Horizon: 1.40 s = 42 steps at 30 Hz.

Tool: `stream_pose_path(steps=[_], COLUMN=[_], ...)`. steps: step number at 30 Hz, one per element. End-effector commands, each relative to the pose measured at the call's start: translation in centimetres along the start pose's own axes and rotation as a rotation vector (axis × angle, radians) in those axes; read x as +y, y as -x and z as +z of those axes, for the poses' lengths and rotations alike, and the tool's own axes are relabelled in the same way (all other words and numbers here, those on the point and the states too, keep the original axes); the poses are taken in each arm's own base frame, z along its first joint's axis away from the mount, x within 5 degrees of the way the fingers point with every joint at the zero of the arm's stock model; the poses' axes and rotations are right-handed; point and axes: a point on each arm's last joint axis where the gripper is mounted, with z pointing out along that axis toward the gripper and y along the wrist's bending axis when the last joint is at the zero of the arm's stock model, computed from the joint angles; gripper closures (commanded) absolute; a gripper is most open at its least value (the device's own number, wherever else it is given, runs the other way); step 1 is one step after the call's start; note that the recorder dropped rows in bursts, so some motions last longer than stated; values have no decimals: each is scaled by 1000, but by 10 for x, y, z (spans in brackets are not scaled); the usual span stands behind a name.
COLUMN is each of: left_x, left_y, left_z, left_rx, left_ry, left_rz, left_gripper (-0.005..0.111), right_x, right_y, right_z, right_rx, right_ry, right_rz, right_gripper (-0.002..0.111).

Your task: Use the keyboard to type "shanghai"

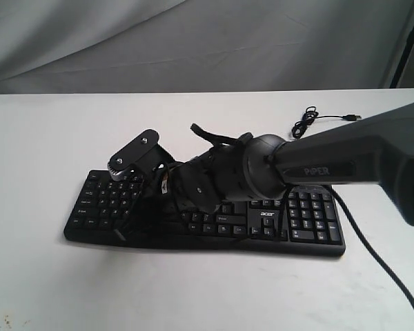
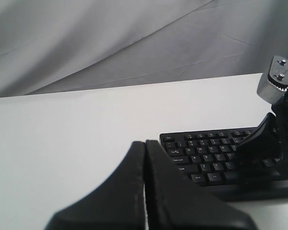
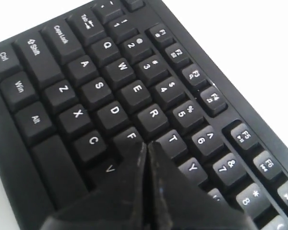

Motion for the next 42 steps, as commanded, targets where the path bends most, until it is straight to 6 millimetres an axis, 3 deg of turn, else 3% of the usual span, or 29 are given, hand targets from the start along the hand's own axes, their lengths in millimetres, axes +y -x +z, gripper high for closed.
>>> stream_pose_path(steps=[1,11,20,24,32,42], left_x=[0,0,0,0,0,0], left_y=[-1,-1,-1,-1,-1,-1], left_z=[0,0,0,0,0,0], left_rx=[-2,-2,-2,-2,-2,-2], left_ry=[-3,-3,-3,-3,-3,-3], left_rz=[-1,-1,-1,-1,-1,-1], left_gripper=[107,107,107,107,107,107], right_x=[-5,-3,-5,-7,-11,-12], right_y=[2,-10,13,14,-2,-2], right_z=[0,12,-19,-27,-25,-22], right_rx=[-16,28,-11,-4,26,-2], right_ry=[-9,-4,-6,-6,-13,-20], right_rz=[2,0,-19,-18,-8,-5], right_gripper=[108,108,108,108,108,108])
